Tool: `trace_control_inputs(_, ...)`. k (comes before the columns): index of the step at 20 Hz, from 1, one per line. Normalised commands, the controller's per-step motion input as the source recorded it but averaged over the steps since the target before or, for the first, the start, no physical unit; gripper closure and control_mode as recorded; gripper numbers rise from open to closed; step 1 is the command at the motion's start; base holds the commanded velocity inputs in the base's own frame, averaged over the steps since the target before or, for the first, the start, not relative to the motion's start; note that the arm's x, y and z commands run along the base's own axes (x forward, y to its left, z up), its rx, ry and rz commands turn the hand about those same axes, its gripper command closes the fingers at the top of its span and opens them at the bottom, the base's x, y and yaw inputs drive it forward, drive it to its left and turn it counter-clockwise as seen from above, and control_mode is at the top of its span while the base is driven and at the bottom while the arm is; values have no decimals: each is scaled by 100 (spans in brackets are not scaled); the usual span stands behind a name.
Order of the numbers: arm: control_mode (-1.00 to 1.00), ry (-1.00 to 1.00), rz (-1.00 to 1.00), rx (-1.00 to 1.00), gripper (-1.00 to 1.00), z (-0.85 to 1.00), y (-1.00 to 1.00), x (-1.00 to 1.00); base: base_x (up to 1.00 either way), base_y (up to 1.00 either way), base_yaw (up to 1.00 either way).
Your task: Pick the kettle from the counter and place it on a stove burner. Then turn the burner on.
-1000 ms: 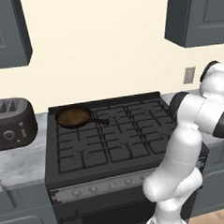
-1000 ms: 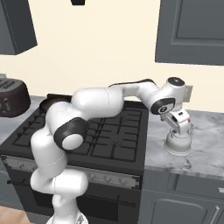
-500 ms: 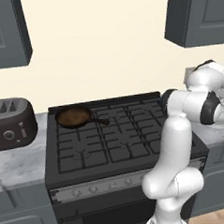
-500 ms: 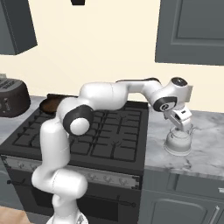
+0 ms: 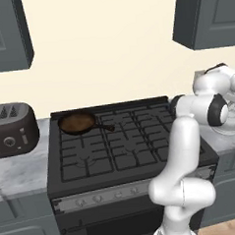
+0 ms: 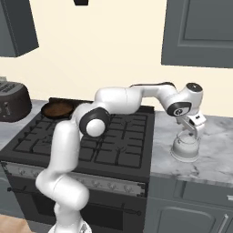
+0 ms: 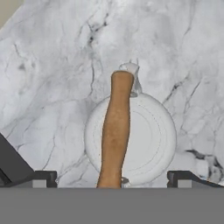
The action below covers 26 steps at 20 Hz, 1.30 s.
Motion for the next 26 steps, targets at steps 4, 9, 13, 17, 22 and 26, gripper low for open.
trace_control_inputs(4, -100, 0, 0, 0, -100, -28, -11, 32, 0, 0, 0)
trace_control_inputs(9, -100, 1, 0, 0, 100, -38, 0, 18, 0, 0, 0)
trace_control_inputs(13, -100, 6, 0, 0, 100, -4, 0, 0, 0, 0, 0)
trace_control_inputs(17, -100, 1, 0, 0, 100, 0, 0, -12, 0, 0, 0)
trace_control_inputs(22, -100, 0, 0, 0, 100, 14, 0, -32, 0, 0, 0)
trace_control_inputs(26, -100, -2, 0, 0, 100, 35, 20, -43, 0, 0, 0)
